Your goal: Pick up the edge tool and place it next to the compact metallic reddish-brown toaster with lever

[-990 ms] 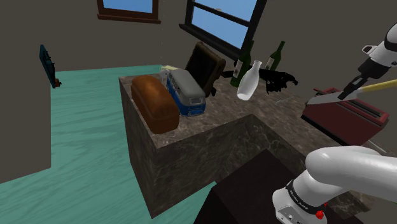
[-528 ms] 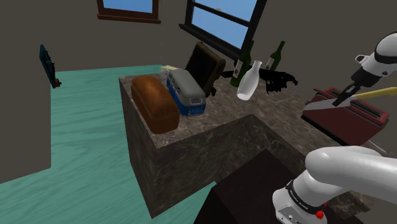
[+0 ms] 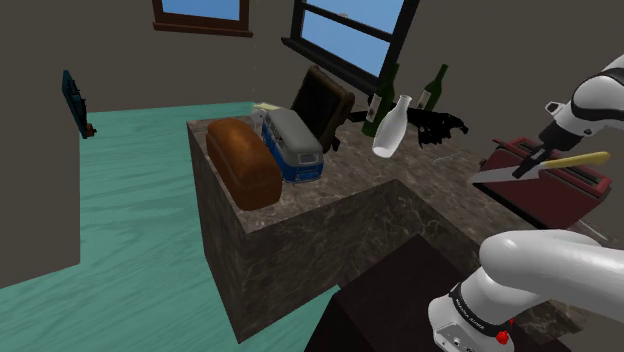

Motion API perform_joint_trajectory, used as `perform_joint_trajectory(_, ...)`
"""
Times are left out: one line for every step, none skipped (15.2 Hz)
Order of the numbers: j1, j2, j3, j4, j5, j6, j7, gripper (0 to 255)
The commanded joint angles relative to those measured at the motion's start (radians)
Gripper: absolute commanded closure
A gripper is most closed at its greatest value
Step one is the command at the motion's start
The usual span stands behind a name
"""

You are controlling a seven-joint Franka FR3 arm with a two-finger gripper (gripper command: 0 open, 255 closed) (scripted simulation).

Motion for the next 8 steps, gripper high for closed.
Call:
perform_joint_trajectory(-0.004, -0.001, -0.010, -0.025, -0.009, 0.025, 0.000, 255)
perform_joint_trajectory(-0.006, 0.000, -0.015, -0.038, -0.014, 0.038, 0.001, 255)
perform_joint_trajectory(-0.008, 0.000, -0.021, -0.050, -0.019, 0.051, 0.001, 255)
perform_joint_trajectory(-0.010, 0.001, -0.026, -0.063, -0.024, 0.064, 0.001, 255)
perform_joint_trajectory(-0.012, 0.002, -0.032, -0.075, -0.029, 0.077, 0.002, 255)
perform_joint_trajectory(-0.014, 0.003, -0.038, -0.087, -0.034, 0.090, 0.002, 255)
perform_joint_trajectory(-0.016, 0.004, -0.043, -0.099, -0.040, 0.103, 0.002, 255)
perform_joint_trajectory(-0.018, 0.006, -0.049, -0.110, -0.045, 0.117, 0.002, 255)
